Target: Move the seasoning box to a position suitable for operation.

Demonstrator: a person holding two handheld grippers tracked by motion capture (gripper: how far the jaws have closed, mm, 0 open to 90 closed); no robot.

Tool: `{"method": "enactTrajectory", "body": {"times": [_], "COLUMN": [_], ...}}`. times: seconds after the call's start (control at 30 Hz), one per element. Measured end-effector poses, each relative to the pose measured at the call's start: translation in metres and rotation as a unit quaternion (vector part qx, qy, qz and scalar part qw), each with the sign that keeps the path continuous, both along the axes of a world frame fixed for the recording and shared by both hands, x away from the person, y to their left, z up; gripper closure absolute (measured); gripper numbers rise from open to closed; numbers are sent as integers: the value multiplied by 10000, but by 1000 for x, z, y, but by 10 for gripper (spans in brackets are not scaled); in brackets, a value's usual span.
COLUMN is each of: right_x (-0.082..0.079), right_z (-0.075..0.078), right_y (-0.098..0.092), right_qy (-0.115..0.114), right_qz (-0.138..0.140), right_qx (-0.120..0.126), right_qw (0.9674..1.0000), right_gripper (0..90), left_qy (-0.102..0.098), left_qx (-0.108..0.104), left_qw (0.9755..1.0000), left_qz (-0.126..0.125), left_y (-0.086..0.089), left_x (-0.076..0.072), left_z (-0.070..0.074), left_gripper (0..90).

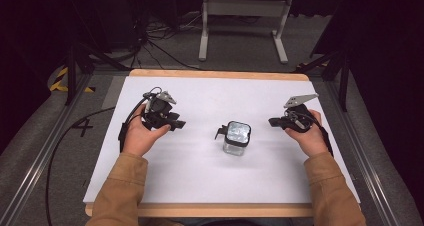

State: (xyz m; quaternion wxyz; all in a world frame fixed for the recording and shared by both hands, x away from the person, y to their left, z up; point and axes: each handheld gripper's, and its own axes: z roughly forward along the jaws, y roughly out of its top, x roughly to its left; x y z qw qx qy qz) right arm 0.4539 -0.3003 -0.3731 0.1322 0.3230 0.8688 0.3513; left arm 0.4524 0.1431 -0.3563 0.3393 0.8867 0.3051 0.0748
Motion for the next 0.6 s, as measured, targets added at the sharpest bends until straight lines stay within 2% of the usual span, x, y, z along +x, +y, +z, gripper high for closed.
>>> {"method": "enactTrajectory", "body": {"times": [0.07, 0.23, 0.37, 0.53, 0.6], "right_x": [-3, -4, -1, 2, 1], "right_z": [3, 4, -4, -18, -20], "right_y": [3, 10, 23, 46, 49], "right_qy": [-19, 18, 94, 183, 223], "right_qz": [151, 238, 441, 757, 814], "right_qx": [75, 103, 312, 203, 215], "right_qw": [9999, 9997, 9985, 9968, 9962], "right_gripper": [900, 900, 900, 900, 900], "left_qy": [18, 138, 138, 119, 117], "left_qx": [41, 53, -10, 7, 4], "left_qw": [10000, 9999, 9999, 9999, 9999], "left_qz": [3, -45, -103, -84, -84], "left_y": [2, 2, 2, 2, 2], "left_x": [0, -2, -7, -10, -11], "left_z": [0, 1, 3, 4, 3], "left_gripper": [576, 545, 536, 519, 518]}}
